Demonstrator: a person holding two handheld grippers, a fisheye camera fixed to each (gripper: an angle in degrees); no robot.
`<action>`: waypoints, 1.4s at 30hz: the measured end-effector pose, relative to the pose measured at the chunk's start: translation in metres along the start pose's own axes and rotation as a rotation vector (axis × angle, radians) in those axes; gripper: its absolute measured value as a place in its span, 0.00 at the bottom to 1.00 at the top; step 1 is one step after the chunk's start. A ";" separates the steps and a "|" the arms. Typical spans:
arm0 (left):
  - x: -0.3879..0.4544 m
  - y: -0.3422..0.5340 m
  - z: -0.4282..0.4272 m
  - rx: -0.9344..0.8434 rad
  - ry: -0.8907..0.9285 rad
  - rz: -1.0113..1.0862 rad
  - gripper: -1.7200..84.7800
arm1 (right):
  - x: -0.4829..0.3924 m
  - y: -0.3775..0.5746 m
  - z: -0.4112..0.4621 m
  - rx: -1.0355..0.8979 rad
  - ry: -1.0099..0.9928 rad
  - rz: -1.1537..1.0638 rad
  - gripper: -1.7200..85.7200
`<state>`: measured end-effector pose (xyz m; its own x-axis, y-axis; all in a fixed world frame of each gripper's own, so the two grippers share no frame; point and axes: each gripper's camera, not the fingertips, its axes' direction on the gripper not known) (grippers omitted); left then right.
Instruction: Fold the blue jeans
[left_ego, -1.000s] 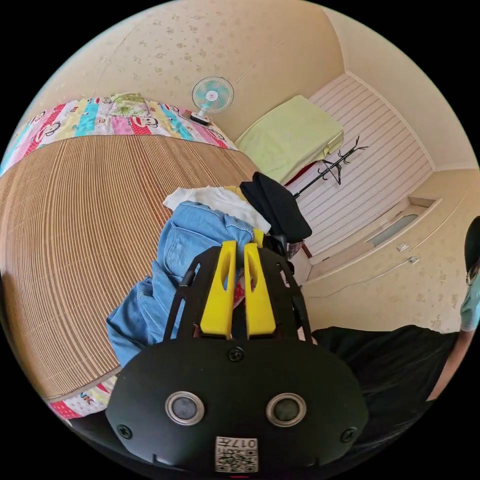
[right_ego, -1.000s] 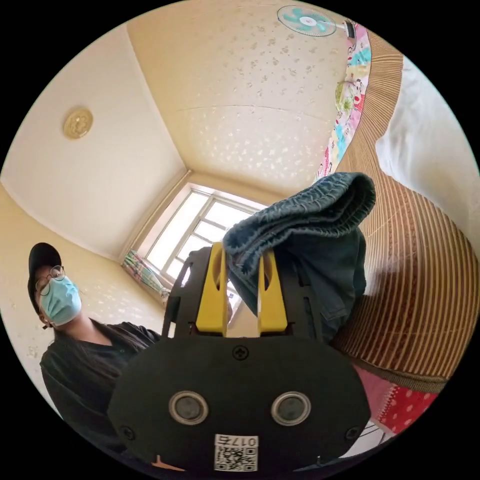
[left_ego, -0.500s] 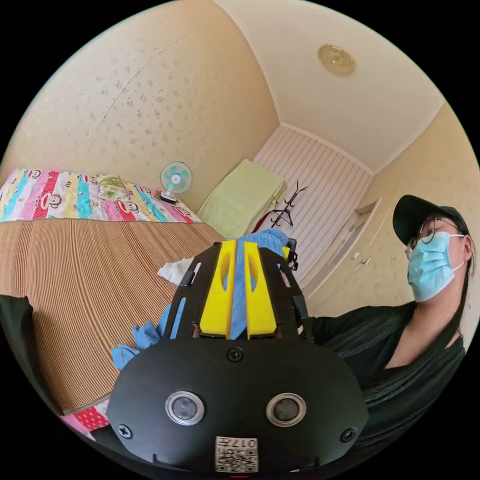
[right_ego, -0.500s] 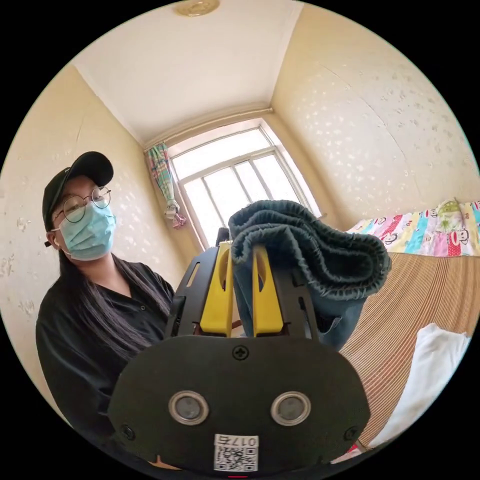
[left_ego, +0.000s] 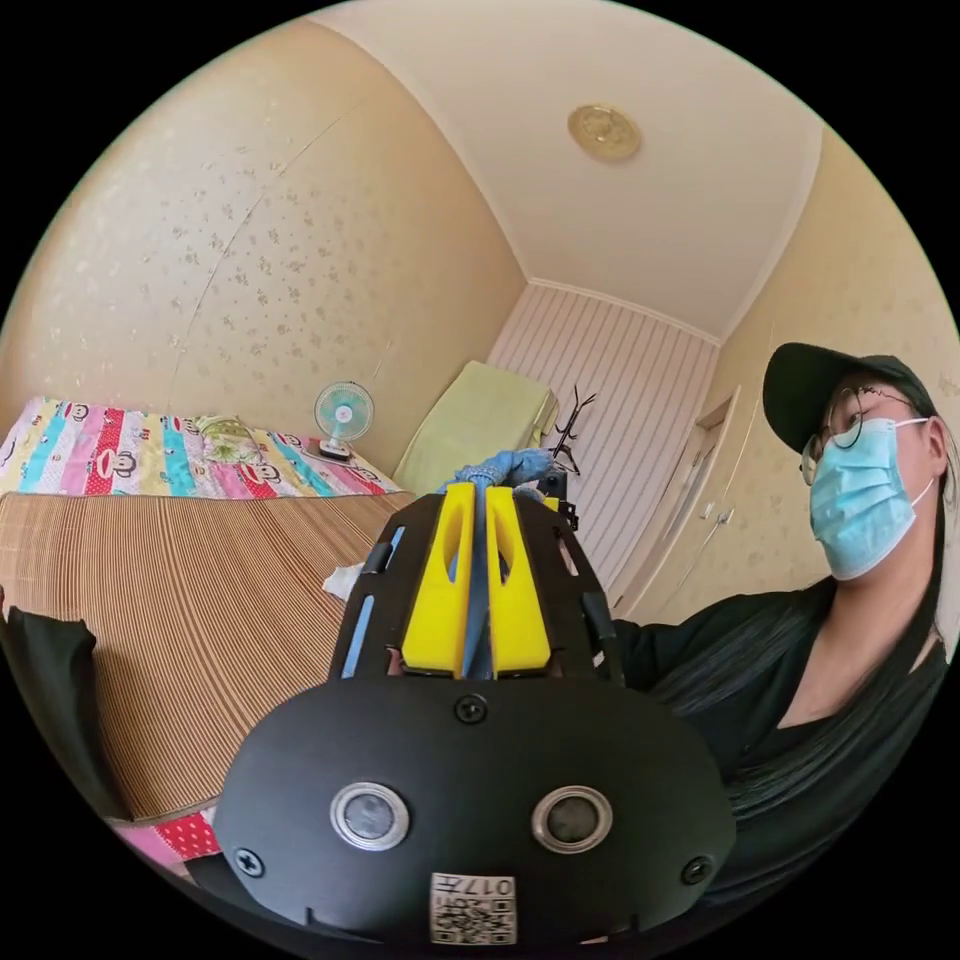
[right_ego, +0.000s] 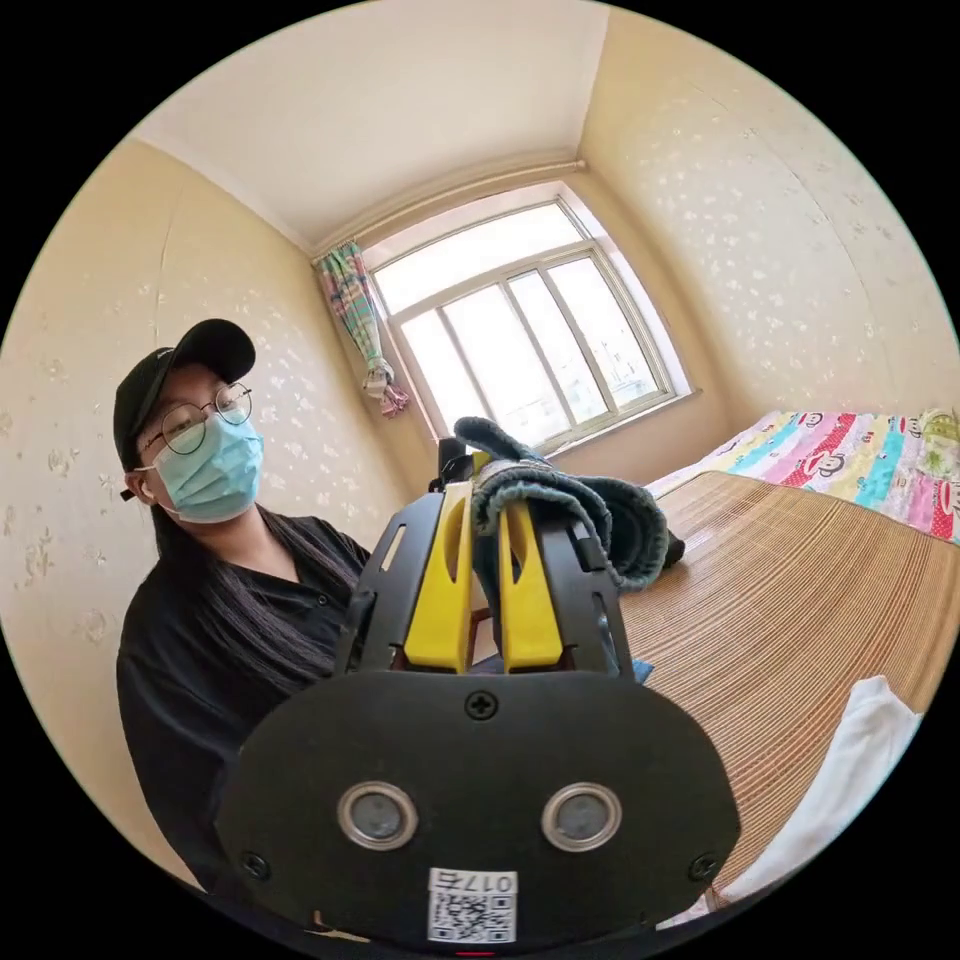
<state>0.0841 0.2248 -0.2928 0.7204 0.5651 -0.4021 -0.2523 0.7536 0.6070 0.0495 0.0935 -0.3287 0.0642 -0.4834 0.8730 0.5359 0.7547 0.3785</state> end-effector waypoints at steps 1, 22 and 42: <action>0.001 -0.005 -0.011 0.030 0.018 -0.006 0.02 | -0.006 -0.002 -0.002 0.000 0.040 -0.001 0.03; -0.134 -0.315 0.034 0.039 -0.468 0.046 0.03 | 0.037 -0.278 0.054 0.099 1.303 -0.189 0.07; -0.412 0.110 0.264 -0.720 -0.086 -0.426 0.15 | 0.339 0.157 0.124 -0.407 0.950 0.639 0.15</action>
<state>-0.0700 -0.0138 0.1209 0.8867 0.1785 -0.4266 -0.2776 0.9432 -0.1823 0.0508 0.1029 0.0646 0.9134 -0.3367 0.2288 0.3963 0.8638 -0.3112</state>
